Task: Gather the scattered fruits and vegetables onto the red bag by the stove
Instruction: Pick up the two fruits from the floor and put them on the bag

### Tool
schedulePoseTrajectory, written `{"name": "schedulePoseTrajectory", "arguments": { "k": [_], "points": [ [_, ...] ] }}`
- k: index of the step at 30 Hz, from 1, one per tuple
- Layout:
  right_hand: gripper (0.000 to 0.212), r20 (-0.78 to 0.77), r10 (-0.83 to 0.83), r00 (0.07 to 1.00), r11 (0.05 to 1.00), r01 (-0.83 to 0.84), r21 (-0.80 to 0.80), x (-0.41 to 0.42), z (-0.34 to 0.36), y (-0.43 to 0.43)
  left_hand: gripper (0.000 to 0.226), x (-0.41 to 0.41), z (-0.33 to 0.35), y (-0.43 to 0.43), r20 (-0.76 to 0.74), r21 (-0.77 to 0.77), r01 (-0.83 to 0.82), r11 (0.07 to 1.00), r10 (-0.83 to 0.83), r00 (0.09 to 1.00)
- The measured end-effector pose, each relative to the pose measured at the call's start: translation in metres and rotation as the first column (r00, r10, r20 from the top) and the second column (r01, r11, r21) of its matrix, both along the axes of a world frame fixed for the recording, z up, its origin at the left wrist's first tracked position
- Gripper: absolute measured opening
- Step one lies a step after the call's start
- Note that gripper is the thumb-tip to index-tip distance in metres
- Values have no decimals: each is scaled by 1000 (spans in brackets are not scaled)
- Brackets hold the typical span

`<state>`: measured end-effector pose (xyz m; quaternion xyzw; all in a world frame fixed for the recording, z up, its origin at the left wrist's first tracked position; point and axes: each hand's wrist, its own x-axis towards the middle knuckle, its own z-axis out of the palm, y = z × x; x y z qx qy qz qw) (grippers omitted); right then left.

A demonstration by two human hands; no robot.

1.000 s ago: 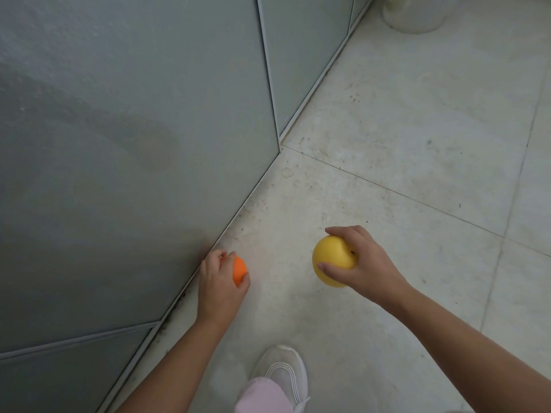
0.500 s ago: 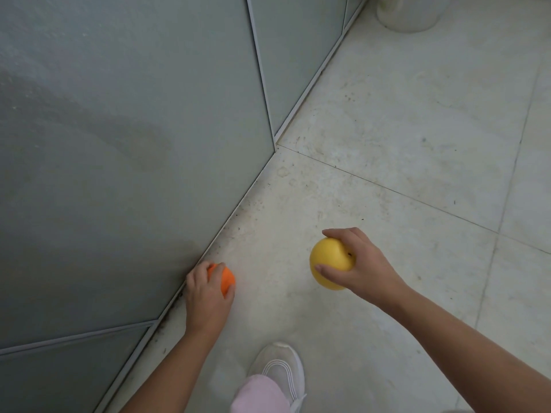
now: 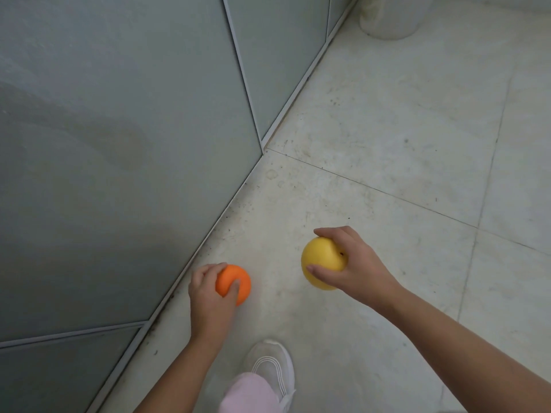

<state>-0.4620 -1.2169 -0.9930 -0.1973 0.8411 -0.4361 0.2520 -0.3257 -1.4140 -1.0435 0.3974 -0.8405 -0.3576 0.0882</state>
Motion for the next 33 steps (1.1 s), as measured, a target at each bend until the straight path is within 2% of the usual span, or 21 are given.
{"name": "schedulePoseTrajectory", "arguments": {
  "k": [5,7,9,17,25,28,33],
  "points": [
    [55,-58,-57,997,997,54,-49,0,21,15,31,-16,42,26,-217,294,-115,949,184,959],
    [55,-89,-105,990,992,98,-75,-4,37,23,32,-24,63,33,-263,409,-113,906,236,936],
    [53,-135,-153,979,985,141,-100,-9,57,30,30,-33,87,37,-301,460,-83,884,243,922],
    [53,-220,-279,935,950,236,-204,-20,198,44,31,-89,234,57,-407,492,90,866,137,903],
    [50,-220,-471,854,869,405,-285,-34,387,46,40,-112,428,76,-442,229,199,953,-80,893],
    [51,-258,-491,832,861,416,-293,-36,454,48,38,-115,494,88,-440,228,188,955,-71,895],
    [57,-342,-510,789,854,417,-310,-41,561,56,30,-119,591,100,-441,320,173,931,-15,897]
  ]
}}
